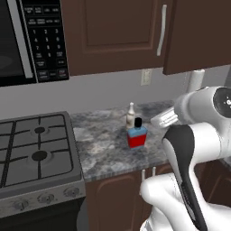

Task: Sort all alcoholic drinks to one cabinet, and non-alcoholic drinks to the other.

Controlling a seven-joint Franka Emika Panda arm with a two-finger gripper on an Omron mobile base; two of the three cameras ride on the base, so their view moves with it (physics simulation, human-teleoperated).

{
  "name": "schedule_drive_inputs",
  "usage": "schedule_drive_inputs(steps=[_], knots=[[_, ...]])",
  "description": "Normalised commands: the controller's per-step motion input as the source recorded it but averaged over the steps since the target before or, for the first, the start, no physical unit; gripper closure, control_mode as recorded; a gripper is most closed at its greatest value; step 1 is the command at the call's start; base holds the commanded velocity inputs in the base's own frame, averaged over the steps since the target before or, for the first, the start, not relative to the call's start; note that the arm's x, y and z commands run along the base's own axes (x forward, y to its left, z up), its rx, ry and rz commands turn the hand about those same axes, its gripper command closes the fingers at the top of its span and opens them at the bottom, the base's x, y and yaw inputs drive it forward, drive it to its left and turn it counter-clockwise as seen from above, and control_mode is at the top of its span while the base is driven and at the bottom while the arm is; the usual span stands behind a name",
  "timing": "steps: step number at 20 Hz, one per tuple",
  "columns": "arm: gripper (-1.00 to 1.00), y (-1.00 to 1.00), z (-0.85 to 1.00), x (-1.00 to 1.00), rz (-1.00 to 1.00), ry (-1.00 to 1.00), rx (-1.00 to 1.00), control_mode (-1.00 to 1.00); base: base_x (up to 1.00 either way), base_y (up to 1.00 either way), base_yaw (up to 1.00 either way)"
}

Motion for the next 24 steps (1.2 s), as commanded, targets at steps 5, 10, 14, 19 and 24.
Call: schedule_drive_inputs(steps=[5,10,14,19,24], knots=[[-1.00,0.01,-0.18,0.00,-0.02,0.20,0.09,-1.00,0.00,0.00,0.00],[-1.00,0.04,-0.30,0.00,-0.08,0.06,0.07,-1.00,0.00,0.00,0.00],[-1.00,0.04,-0.27,0.00,-0.17,0.10,0.06,-1.00,0.00,0.00,0.00],[-1.00,0.01,-0.22,0.05,-0.16,0.02,0.07,-1.00,0.00,0.00,0.00],[-1.00,0.00,-0.17,0.27,-0.07,0.01,0.09,-1.00,0.00,0.00,0.00]])
